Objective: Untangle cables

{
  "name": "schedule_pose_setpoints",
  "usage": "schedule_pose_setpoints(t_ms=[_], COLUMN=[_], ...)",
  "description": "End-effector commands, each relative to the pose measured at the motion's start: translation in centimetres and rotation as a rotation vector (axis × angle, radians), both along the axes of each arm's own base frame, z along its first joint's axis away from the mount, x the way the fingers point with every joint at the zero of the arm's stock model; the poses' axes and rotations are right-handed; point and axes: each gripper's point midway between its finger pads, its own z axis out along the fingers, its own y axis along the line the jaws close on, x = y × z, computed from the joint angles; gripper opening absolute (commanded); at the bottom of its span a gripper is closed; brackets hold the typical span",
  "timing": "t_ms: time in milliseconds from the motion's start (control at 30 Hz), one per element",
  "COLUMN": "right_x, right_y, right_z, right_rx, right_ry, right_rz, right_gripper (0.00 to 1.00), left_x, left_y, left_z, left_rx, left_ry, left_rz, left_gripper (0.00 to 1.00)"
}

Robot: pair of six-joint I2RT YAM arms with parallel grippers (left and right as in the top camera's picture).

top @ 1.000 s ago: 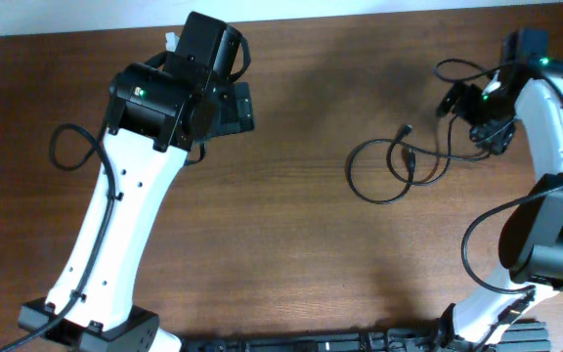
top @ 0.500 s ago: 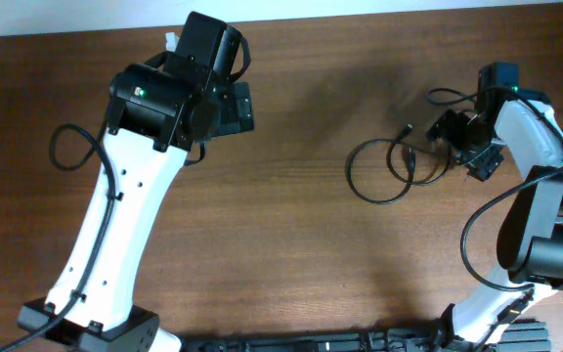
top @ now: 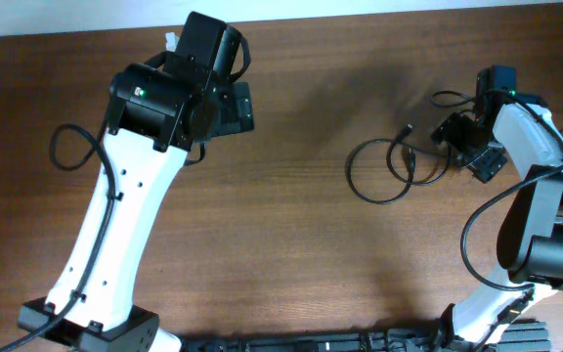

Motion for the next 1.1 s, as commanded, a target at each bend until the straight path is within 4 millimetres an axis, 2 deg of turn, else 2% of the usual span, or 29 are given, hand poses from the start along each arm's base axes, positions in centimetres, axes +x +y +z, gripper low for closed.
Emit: schedule_pose_setpoints(t_ms=[0,167,333,367,467,533,567,700,767,900,1067], right_x=[-0.2,-0.7,-1.8,-1.9,-2.0,-2.0,-2.0,-1.7,-1.4,-0.2,3.0], right_y=[-0.4,-0.9,-0.3,-0.2,-0.2,-0.2,-0.2,-0.3,-0.4,-0.7,-1.5], right_z=[-0.3,-0.7,-2.5,-2.7,-3.1,-3.1,-3.1,-3.0,-3.0,-2.5,0.7], right_rx=[-0.031,-0.062,-0.039,-0.039,-0.040,-0.040,-0.040,-0.042,-0.046,-0.055,-0.076], right_ry=[0.010,0.025,0.039,0.038,0.036,0.036,0.036,0.025,0.010,-0.033,-0.116], right_rz=[-0.009,-0.014,-0.011,-0.011,-0.011,-0.011,-0.011,-0.011,-0.012,-0.014,-0.013], right_gripper=[0.95,0.95,0.95,0.92,0.75,0.53,0.38,0.13,0.04,0.04,0.04], left_x=[-0.1,-0.1,-0.1,-0.1,-0.1,-0.1,-0.1,-0.1,-0.1,-0.1,-0.1], left_y=[0.3,0.3,0.3,0.3,0.3,0.3,0.3,0.3,0.3,0.3,0.3], left_z=[1.1,1.1,1.1,1.1,1.1,1.1,1.1,1.1,1.1,1.1,1.1], left_rx=[-0.013,-0.013,-0.013,-0.012,-0.013,-0.013,-0.013,-0.012,-0.012,-0.013,-0.013], left_ry=[-0.034,-0.034,-0.034,-0.035,-0.034,-0.034,-0.034,-0.035,-0.035,-0.034,-0.034], left_rz=[0.014,0.014,0.014,0.014,0.014,0.014,0.014,0.014,0.014,0.014,0.014], left_gripper=[0.99,0.99,0.99,0.99,0.99,0.99,0.99,0.99,0.99,0.99,0.99])
